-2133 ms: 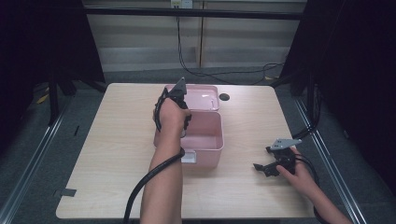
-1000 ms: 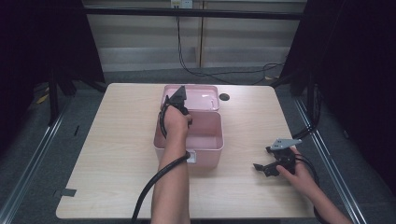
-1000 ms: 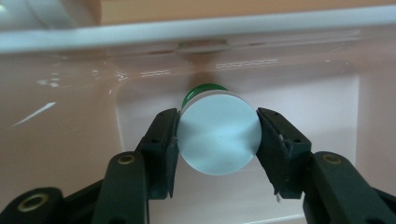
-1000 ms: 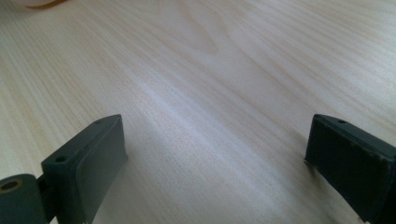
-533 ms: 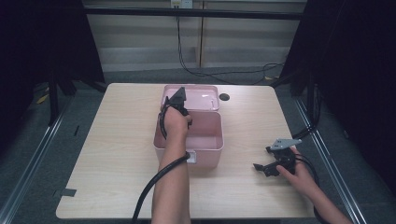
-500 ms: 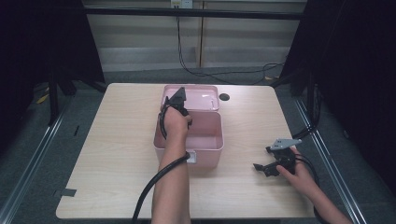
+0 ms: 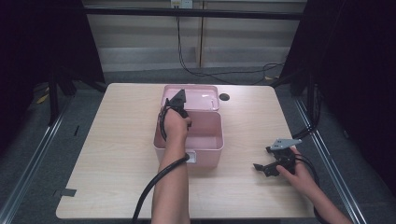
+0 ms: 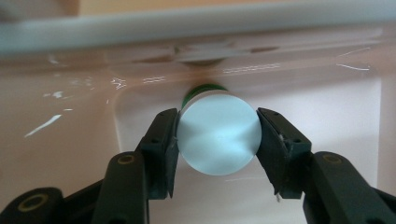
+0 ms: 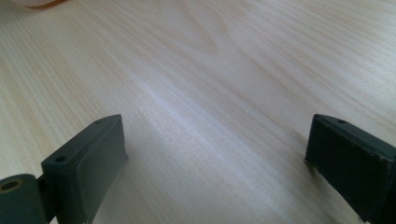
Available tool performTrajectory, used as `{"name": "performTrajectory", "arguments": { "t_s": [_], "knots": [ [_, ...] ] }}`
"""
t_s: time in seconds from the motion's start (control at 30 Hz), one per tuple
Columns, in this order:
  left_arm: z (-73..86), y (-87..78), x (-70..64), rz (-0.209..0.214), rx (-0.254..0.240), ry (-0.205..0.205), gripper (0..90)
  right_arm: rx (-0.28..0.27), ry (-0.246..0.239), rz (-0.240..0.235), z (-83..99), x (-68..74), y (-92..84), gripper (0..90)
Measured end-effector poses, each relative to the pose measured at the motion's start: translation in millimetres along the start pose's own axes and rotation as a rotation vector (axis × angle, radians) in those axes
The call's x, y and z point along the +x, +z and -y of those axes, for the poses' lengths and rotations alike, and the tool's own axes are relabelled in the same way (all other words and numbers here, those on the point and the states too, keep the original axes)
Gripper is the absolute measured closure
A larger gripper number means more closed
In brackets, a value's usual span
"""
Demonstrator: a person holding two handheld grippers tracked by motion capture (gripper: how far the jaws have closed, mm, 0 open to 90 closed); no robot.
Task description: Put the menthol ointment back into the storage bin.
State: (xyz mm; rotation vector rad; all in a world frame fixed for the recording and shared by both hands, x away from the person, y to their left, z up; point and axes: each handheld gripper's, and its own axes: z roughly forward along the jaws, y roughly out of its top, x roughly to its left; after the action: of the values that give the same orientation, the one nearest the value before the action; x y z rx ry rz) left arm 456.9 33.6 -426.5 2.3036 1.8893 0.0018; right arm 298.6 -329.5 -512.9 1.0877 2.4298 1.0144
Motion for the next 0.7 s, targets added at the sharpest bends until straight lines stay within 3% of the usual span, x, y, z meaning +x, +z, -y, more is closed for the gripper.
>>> {"name": "performTrajectory", "arguments": {
  "t_s": [0.7],
  "knots": [
    [-0.1, 2.4, -2.5, -0.006, -0.04, 0.006, 50.4, 0.0, 0.0, 0.0, 0.0, 0.0, 0.0, 4.5]
  ]
}}
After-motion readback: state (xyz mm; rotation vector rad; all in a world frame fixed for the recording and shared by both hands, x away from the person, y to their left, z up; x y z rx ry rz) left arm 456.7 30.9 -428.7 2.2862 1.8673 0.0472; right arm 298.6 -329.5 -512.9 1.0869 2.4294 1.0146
